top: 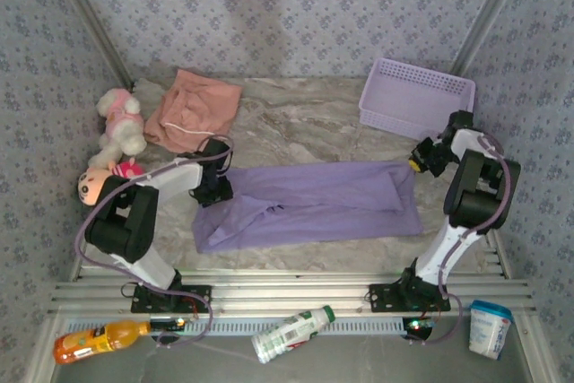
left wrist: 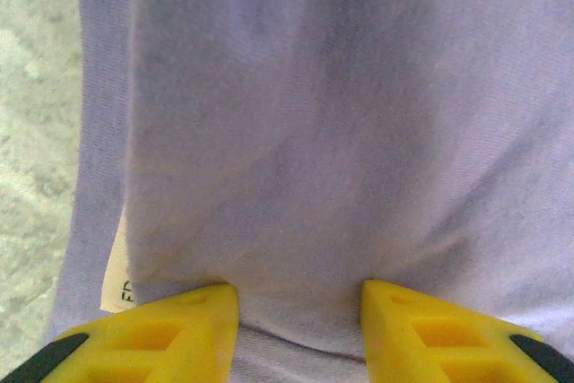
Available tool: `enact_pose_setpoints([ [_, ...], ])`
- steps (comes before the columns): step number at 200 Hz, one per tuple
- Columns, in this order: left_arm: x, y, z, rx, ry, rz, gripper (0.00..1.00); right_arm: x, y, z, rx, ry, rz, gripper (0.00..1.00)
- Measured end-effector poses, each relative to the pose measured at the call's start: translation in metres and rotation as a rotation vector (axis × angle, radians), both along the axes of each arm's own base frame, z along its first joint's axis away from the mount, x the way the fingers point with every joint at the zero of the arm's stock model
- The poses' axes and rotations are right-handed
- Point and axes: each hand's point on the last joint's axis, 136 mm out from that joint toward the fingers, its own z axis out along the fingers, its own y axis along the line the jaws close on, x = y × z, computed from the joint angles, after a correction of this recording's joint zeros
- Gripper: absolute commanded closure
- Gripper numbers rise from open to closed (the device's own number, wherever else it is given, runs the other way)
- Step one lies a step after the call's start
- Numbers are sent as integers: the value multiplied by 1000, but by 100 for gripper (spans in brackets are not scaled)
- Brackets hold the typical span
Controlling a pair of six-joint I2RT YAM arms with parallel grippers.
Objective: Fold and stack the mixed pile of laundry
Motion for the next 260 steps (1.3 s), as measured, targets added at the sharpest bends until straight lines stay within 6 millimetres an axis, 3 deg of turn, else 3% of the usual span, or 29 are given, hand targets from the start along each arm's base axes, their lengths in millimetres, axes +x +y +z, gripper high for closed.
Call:
enact_pose_setpoints([
  [27, 2, 1, 3, 25, 20, -28, 38, 7, -16, -19, 52, 10, -52, 63],
  [46, 4, 0, 13, 32, 31, -54, 27, 8, -9, -8, 38, -20, -22, 63],
  [71, 14, -11, 35, 16, 14, -83, 26, -4, 8, 11, -9, -57, 44, 65],
  [95, 15, -33, 58, -19, -25, -135, 35, -17, 28, 20, -61, -72, 119, 67],
  [129, -9, -66, 70, -85, -26, -213, 58, -24, 47, 7, -96, -32, 201, 68],
  [157, -43, -83, 52, -98, 45, -274, 72, -26, 46, -6, -122, 3, 218, 69],
  [187, -71, -92, 35, -91, 107, -330, 74, -24, 48, -19, -148, 36, 243, 73],
  [229, -86, -83, 16, -58, 150, -322, 76, -11, 50, -15, -167, 18, 266, 94],
  [260, -88, -73, 2, 3, 180, -315, 78, -7, 47, -7, -169, 13, 259, 97],
])
